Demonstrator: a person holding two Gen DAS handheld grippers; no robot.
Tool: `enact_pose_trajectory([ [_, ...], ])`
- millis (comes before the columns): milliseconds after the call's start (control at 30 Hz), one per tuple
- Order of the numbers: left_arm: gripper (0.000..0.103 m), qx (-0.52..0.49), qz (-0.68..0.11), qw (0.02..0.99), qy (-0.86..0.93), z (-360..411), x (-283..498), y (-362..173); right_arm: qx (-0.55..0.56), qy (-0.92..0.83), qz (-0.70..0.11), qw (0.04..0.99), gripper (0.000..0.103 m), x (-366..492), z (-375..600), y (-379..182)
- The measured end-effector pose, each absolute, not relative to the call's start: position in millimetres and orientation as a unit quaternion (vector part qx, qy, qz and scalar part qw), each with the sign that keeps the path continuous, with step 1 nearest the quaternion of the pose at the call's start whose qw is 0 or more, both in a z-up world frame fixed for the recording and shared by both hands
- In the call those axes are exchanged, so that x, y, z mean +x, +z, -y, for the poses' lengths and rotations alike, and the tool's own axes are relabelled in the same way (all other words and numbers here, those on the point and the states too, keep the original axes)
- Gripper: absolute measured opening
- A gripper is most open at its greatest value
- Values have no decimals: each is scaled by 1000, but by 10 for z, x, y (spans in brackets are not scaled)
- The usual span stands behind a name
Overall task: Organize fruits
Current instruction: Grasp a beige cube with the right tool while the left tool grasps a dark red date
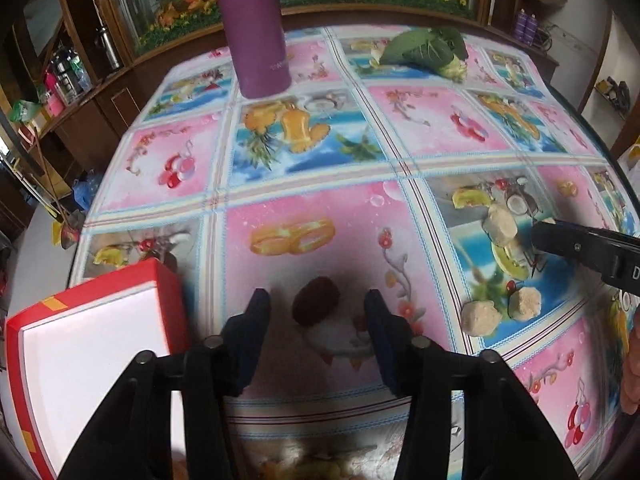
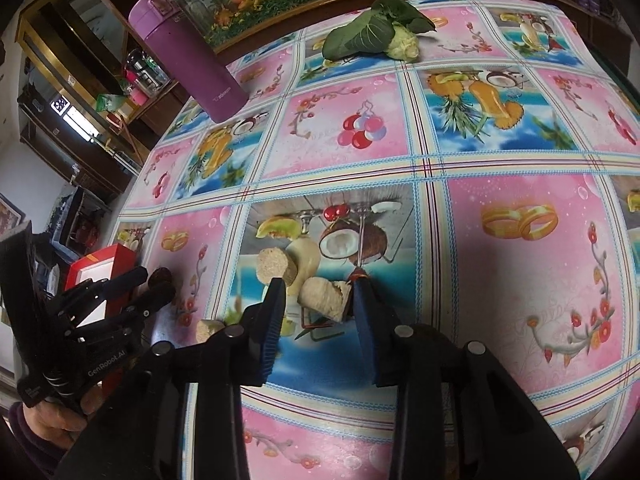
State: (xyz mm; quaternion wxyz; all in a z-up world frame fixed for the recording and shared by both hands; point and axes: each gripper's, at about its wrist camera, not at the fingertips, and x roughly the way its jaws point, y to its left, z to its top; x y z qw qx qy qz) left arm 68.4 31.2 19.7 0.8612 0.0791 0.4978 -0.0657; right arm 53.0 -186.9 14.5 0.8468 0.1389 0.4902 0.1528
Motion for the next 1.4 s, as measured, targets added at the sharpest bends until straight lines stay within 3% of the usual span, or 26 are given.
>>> enact_pose_trajectory([
  [67,43,75,-497,862,-68,-305,691,190,129,145,-490,850,31,524,1853,147],
  [267,23,70,-496,862,-79,-242,686,195,129,142,-488,851,29,522,1864,143],
  [567,23,53,-490,867,-68,-227,505,237,143,130,-484,853,29,514,1953,175],
  [967,23,1,-399,910,-110,-199,-355,911,252,117,-398,874,29,440,2513,526],
  [1400,23,-32,-361,932,-29,-918,-816,1022,241,128,-361,892,29,341,2400,629],
])
